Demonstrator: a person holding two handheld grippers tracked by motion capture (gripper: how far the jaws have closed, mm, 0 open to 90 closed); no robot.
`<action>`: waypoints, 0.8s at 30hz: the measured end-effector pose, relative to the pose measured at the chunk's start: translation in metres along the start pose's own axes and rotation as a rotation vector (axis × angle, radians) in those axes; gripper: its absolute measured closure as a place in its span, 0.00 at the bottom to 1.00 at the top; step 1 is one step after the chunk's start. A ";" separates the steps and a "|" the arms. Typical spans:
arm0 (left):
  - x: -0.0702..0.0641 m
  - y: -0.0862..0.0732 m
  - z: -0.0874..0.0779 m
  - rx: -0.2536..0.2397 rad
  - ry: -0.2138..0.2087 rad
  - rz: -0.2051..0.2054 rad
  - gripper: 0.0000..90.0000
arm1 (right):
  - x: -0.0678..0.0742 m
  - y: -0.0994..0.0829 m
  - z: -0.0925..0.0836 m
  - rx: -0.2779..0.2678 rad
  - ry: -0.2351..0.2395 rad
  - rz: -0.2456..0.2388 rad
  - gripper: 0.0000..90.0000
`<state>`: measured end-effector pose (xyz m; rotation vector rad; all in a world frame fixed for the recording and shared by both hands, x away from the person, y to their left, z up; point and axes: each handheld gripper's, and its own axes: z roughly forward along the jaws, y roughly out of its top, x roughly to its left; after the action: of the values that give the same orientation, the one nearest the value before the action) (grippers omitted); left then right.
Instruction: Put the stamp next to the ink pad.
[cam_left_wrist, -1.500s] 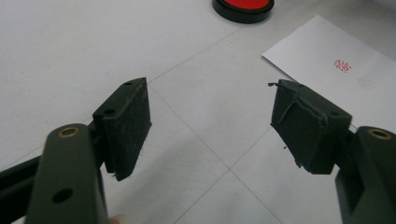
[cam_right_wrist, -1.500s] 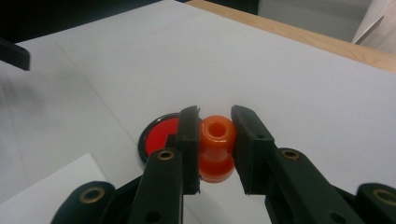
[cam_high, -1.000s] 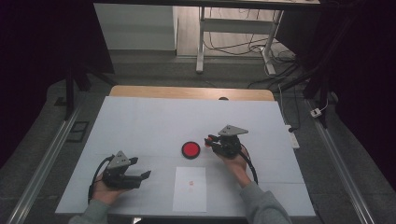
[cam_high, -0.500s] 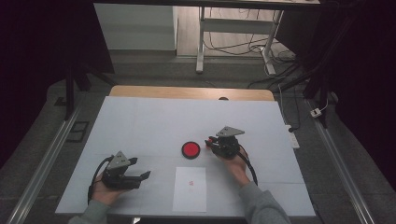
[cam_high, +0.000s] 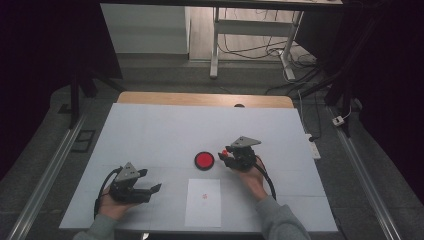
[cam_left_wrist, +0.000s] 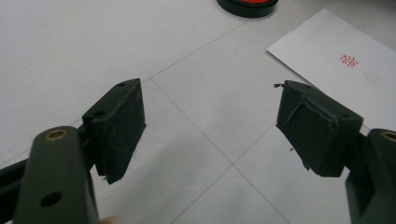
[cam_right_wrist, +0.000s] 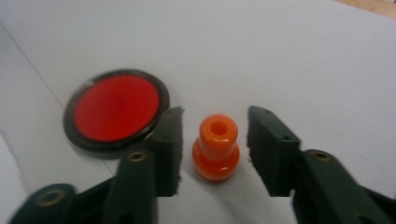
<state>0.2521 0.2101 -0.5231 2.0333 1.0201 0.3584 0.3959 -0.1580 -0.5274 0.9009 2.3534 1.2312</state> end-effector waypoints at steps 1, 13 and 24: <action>0.000 0.000 0.000 0.000 0.000 0.000 0.26 | 0.000 0.001 -0.002 -0.013 0.003 0.008 0.55; 0.000 -0.001 -0.002 -0.012 0.010 0.000 0.26 | 0.012 0.000 -0.041 -0.073 0.008 -0.025 0.53; 0.000 -0.003 -0.001 -0.008 0.005 0.008 0.26 | 0.013 -0.029 -0.088 -0.068 -0.006 -0.046 0.56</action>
<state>0.2497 0.2115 -0.5242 2.0305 1.0129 0.3717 0.3267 -0.2149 -0.5013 0.8228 2.2996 1.2797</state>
